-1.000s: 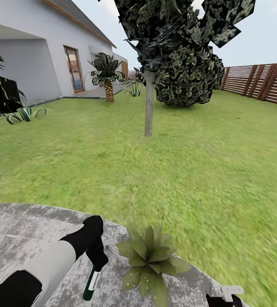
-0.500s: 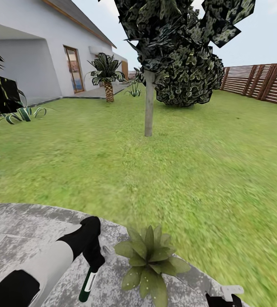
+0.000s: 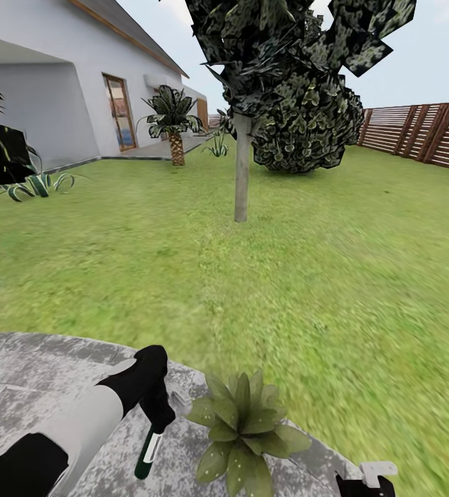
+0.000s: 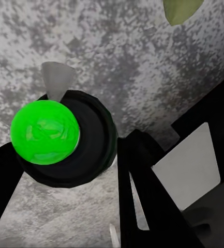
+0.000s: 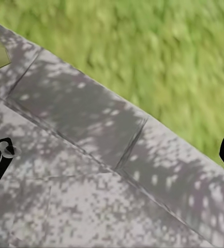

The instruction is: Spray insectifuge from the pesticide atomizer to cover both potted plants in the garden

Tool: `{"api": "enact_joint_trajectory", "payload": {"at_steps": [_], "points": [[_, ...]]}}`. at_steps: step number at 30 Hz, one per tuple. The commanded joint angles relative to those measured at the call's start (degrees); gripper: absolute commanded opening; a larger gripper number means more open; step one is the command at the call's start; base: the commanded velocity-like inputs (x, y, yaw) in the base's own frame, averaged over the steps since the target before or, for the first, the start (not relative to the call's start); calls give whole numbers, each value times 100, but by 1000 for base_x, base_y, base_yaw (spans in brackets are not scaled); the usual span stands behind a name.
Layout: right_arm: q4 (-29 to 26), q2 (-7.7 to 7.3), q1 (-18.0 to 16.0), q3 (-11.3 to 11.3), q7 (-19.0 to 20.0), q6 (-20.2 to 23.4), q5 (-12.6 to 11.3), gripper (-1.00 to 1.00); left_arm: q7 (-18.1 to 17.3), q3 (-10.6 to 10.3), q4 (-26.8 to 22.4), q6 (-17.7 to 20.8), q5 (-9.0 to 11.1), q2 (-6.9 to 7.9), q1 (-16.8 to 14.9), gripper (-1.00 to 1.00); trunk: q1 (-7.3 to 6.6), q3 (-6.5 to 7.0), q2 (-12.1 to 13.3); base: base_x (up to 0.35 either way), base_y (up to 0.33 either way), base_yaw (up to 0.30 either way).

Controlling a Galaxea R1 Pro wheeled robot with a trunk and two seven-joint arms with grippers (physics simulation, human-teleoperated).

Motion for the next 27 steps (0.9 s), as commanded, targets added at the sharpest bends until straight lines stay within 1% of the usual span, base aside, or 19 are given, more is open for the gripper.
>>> {"api": "enact_joint_trajectory", "payload": {"at_steps": [1,3,7,9,11,12,13,17,20,22,27], "points": [[-3,1,-3,-49,43,-16,15,100,-48,-6,-8,40,-58,0,-3,-100,-1,-5,-2,0,0,0],[4,2,-3,-49,42,-16,16,100,31,-17,-8,38,-59,10,3,-100,-1,-5,-2,0,0,0],[6,3,-3,-49,39,-16,21,100,362,-1,51,28,-56,86,50,-100,-1,-5,-2,0,0,0],[13,3,-3,-47,40,-16,22,100,414,1,81,16,-52,183,83,-100,-1,-5,-2,0,0,0],[15,3,-3,-42,39,-16,29,100,428,5,93,6,-36,219,105,-100,-1,-5,-2,0,0,0],[15,4,-3,-41,40,-16,30,100,432,7,93,0,-28,213,154,-100,-1,-5,-2,15,0,0],[16,10,-3,-40,39,-16,31,100,431,27,84,5,-24,169,236,-100,-1,-5,-2,144,0,0],[15,11,-3,-44,38,-16,31,100,425,36,71,18,3,119,264,-100,-1,-5,-2,97,0,0],[15,11,-3,-41,38,-16,31,100,435,48,95,20,21,186,479,-100,-1,-5,-2,5,0,0],[15,11,-3,-40,38,-16,31,100,436,52,93,20,20,203,574,-100,-1,-5,-2,1,0,0],[15,11,-3,-40,38,-16,31,100,391,67,45,37,21,184,621,-100,-1,-5,-2,0,0,0]]}}
